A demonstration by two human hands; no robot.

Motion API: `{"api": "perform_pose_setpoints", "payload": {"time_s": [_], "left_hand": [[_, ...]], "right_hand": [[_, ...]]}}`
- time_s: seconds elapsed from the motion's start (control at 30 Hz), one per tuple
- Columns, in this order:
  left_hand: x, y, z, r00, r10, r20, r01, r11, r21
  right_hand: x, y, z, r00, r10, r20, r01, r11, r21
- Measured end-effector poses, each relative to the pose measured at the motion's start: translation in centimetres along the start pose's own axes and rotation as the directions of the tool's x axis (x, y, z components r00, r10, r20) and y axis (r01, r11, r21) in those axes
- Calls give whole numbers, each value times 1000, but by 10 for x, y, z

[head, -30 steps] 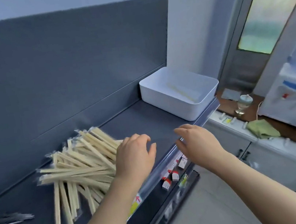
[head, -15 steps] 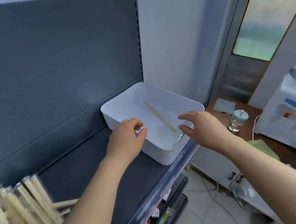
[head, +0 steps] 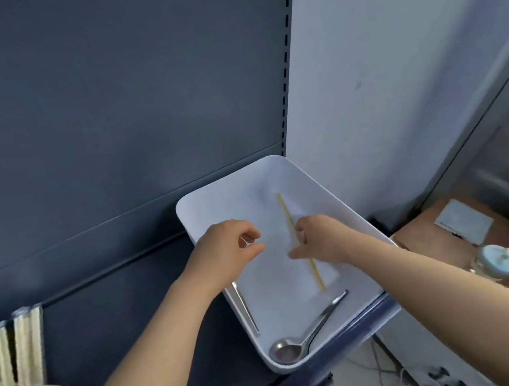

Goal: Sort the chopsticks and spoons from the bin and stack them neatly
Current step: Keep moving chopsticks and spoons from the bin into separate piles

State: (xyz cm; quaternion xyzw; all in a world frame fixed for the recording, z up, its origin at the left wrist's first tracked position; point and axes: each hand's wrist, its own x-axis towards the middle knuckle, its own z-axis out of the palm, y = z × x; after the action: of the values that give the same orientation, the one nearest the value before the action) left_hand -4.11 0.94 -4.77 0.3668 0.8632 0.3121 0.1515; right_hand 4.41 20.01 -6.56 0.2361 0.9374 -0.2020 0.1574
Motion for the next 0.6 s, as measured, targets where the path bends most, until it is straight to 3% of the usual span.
{"api": "perform_pose_setpoints", "payload": {"time_s": [0.13, 0.27, 0.37, 0.47, 0.6], "left_hand": [[-3, 1, 1, 986, -88, -142, 89, 996, 0], [-11, 5, 3, 961, -143, -239, 149, 989, 6], [-18, 10, 8, 940, -175, -293, 179, 984, -12], [-21, 13, 9, 929, -196, -314, 201, 979, -18], [-21, 12, 10, 927, -208, -313, 215, 976, -10]], "right_hand": [[5, -14, -5, 951, -278, 134, 299, 938, -175], [-12, -25, -1, 727, -436, 530, 570, 814, -112], [-17, -26, 7, 619, -500, 605, 702, 698, -142], [-12, -24, 9, 615, -537, 577, 720, 681, -135], [-3, -17, 5, 694, -542, 473, 655, 748, -104]]}}
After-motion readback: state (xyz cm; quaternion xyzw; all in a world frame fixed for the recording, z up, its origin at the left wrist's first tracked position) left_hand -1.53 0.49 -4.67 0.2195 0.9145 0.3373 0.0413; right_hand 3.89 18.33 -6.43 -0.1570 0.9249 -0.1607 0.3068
